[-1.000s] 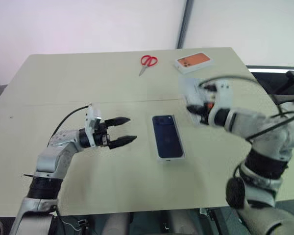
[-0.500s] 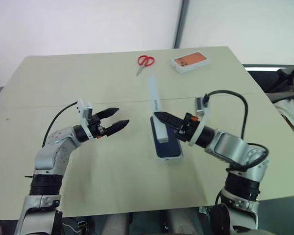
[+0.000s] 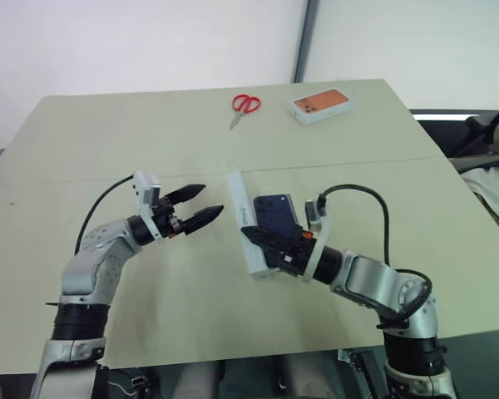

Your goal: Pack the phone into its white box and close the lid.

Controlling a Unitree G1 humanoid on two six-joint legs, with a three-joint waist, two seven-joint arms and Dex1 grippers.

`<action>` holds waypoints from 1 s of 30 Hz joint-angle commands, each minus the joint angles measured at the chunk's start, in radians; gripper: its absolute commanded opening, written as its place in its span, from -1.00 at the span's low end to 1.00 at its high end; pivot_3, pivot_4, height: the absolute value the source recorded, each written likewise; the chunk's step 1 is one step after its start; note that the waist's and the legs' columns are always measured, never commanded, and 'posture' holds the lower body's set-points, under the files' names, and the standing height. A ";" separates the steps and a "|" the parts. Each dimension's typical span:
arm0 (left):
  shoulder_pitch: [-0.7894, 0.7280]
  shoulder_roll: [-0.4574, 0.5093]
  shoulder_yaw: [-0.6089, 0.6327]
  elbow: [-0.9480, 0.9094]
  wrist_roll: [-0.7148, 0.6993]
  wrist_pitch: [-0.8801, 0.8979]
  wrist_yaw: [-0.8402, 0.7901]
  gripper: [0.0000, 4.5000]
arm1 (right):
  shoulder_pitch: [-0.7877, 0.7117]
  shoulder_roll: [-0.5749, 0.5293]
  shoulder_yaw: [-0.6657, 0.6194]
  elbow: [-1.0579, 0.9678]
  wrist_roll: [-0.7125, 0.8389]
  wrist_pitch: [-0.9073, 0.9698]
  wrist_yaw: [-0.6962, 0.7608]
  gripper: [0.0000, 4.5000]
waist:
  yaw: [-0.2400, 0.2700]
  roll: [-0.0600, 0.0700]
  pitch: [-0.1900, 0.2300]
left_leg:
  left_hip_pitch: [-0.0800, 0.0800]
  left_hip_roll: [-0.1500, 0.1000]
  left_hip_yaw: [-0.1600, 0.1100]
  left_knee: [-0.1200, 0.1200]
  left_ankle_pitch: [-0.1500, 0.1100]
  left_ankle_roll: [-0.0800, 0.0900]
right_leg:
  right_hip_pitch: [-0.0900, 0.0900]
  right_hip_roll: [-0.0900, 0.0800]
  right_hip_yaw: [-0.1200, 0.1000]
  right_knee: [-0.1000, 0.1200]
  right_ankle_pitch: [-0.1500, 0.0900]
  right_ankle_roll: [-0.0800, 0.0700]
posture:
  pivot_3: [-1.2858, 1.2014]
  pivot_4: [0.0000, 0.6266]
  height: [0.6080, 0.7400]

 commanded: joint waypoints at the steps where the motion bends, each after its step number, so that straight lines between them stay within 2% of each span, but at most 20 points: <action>1: 0.016 0.017 0.009 -0.048 -0.018 0.011 -0.015 0.40 | -0.023 -0.001 0.013 0.025 0.028 -0.038 -0.007 -1.00 | 0.001 0.000 0.000 | 0.000 0.000 0.000 0.000 0.000 0.000 | 0.000 0.000 0.000 0.000 0.000 0.000 | 0.03 -0.52 1.00; 7: 0.064 0.006 -0.001 -0.099 -0.037 0.035 -0.023 -0.92 | -0.017 0.010 0.037 0.037 0.028 -0.075 -0.014 -1.00 | 0.002 0.000 0.000 | -0.001 -0.001 0.000 0.000 0.000 0.000 | 0.000 -0.001 0.000 -0.001 0.000 0.000 | 0.03 -0.52 1.00; 8: 0.074 0.003 -0.008 -0.106 -0.029 0.028 -0.022 -0.98 | -0.008 0.002 0.041 0.047 0.028 -0.083 -0.019 -1.00 | 0.001 0.000 0.000 | -0.001 -0.001 0.000 0.000 0.000 0.000 | 0.000 -0.002 0.000 -0.001 0.000 0.000 | 0.03 -0.52 1.00; 18: 0.096 -0.080 -0.124 -0.081 0.060 -0.038 -0.001 -0.98 | -0.007 -0.040 0.033 0.071 0.028 -0.106 0.013 -1.00 | 0.004 0.000 0.000 | -0.001 -0.001 0.000 0.000 0.000 0.000 | 0.000 -0.003 0.000 -0.001 0.000 0.000 | 0.03 -0.52 1.00; 22: 0.085 -0.102 -0.144 -0.038 0.083 -0.071 -0.007 -1.00 | -0.006 -0.065 0.033 0.074 0.021 -0.122 0.013 -0.42 | 0.003 0.000 0.000 | -0.001 -0.001 0.000 0.000 0.000 0.000 | 0.000 -0.003 0.000 -0.001 0.000 0.000 | 0.03 -0.52 1.00; 26: 0.067 -0.140 -0.163 -0.003 0.104 -0.098 0.004 -1.00 | -0.015 -0.101 0.011 0.058 0.025 -0.145 0.016 0.50 | 0.004 0.000 0.000 | -0.001 -0.001 0.001 0.000 0.000 0.000 | 0.000 -0.002 0.000 -0.001 0.000 0.000 | 0.03 -0.52 1.00; 28: 0.061 -0.153 -0.174 -0.001 0.112 -0.104 0.000 -1.00 | -0.033 -0.176 -0.014 0.015 -0.024 -0.115 0.069 0.96 | 0.006 0.000 0.000 | -0.001 -0.001 0.001 0.000 0.000 0.000 | 0.000 -0.002 0.000 -0.001 0.000 0.000 | 0.03 -0.52 1.00; 30: 0.055 -0.161 -0.178 -0.001 0.111 -0.099 -0.002 -1.00 | -0.038 -0.252 -0.023 -0.028 -0.083 -0.085 0.130 0.98 | 0.007 0.000 0.000 | -0.001 -0.002 0.001 0.000 0.000 0.000 | 0.000 -0.003 0.000 -0.002 0.000 0.000 | 0.03 -0.52 1.00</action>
